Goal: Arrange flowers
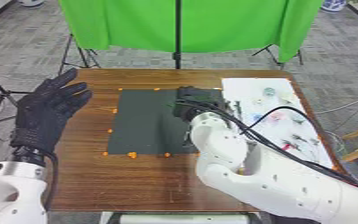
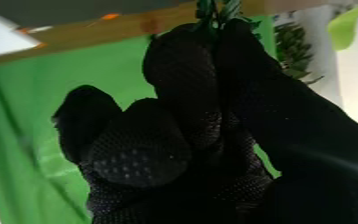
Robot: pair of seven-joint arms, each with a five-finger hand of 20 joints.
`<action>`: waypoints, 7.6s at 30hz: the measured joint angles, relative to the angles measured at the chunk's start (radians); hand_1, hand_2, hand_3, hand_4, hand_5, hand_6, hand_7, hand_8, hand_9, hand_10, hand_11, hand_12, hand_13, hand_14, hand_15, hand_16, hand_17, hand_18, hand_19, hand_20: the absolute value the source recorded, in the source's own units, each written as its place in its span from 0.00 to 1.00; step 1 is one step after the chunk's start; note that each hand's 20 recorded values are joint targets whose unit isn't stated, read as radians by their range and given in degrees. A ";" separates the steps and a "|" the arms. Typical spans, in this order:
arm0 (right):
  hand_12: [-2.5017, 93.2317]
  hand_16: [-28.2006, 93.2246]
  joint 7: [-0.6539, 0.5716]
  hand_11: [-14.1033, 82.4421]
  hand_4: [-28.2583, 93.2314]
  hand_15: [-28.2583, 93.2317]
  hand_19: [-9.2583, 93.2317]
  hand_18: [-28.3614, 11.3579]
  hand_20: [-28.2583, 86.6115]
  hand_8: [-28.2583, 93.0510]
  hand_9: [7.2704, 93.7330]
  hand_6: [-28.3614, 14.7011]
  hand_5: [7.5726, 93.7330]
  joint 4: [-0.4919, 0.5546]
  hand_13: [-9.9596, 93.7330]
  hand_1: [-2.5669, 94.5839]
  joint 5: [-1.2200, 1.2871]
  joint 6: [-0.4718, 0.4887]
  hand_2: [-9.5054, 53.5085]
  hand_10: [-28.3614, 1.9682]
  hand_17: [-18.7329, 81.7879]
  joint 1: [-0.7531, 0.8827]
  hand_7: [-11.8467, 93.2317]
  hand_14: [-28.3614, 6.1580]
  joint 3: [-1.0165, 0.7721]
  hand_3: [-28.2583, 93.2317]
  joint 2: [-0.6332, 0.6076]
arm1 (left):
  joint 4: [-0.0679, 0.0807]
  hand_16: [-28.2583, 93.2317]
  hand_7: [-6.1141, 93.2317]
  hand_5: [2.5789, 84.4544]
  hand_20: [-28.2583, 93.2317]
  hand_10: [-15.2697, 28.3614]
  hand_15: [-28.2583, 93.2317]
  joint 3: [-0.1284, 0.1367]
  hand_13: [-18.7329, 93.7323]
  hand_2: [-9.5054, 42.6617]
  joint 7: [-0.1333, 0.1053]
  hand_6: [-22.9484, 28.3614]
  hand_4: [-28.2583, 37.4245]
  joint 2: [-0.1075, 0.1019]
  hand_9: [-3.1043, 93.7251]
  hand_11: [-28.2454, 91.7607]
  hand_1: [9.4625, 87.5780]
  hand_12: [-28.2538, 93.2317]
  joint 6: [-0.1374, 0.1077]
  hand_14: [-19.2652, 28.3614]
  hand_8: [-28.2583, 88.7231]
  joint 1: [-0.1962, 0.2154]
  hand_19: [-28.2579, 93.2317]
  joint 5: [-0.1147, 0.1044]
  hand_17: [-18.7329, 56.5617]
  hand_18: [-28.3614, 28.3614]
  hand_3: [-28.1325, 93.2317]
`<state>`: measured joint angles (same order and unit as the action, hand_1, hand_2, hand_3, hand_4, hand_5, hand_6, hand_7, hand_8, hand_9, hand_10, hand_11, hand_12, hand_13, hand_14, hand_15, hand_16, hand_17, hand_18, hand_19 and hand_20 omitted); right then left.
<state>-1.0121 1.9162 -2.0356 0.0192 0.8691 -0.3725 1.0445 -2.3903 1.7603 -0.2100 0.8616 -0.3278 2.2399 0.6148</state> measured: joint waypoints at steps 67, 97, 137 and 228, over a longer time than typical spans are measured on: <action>0.26 0.41 -0.127 0.60 0.04 0.79 1.00 0.18 0.39 0.16 0.88 0.49 0.84 -0.378 0.91 0.36 0.337 0.134 0.15 0.42 0.72 -0.219 0.38 0.62 0.226 0.82 0.386 | 0.021 0.15 0.19 0.45 0.30 0.84 0.67 -0.240 0.38 0.38 -0.112 0.67 0.02 -0.174 0.39 0.49 0.16 0.32 -0.046 0.98 0.17 -0.352 0.72 -0.012 0.13 0.91 0.86; 0.23 0.38 -0.080 0.52 0.06 0.80 1.00 0.14 0.32 0.15 0.83 0.43 0.80 -0.337 0.84 0.30 0.534 0.353 0.30 0.30 0.65 -0.176 0.26 0.53 0.100 0.84 0.377 | 0.023 0.15 0.18 0.45 0.30 0.84 0.67 -0.239 0.38 0.38 -0.173 0.68 0.02 -0.202 0.39 0.49 0.17 0.32 -0.050 0.98 0.17 -0.337 0.72 -0.038 0.13 0.91 0.86; 0.18 0.34 -0.161 0.34 0.08 0.73 1.00 0.17 0.08 0.16 0.68 0.40 0.60 0.120 0.79 0.33 0.134 -0.083 0.19 0.15 0.68 0.176 0.22 0.38 -0.332 0.83 -0.212 | -0.048 0.15 0.18 0.42 0.30 0.81 0.65 0.175 0.37 0.37 -0.133 0.64 0.00 -0.038 0.35 0.46 0.14 0.32 -0.034 0.97 0.17 0.182 0.71 -0.057 0.12 0.92 0.86; 0.26 0.40 -0.234 0.42 0.00 0.69 1.00 0.27 0.39 0.29 1.00 0.65 0.95 0.166 0.95 0.62 -0.194 -0.228 0.00 0.64 0.72 0.718 0.27 0.71 -0.642 0.80 -0.490 | -0.041 0.15 0.19 0.43 0.31 0.83 0.67 0.133 0.38 0.38 -0.071 0.66 0.00 0.010 0.36 0.49 0.15 0.32 -0.031 0.98 0.17 0.162 0.71 -0.047 0.12 0.92 0.87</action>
<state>-1.2462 2.0824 -2.2291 -0.2089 1.5867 -1.0142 0.5543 -2.4310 1.8931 -0.2805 0.8716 -0.3587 2.4022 0.5675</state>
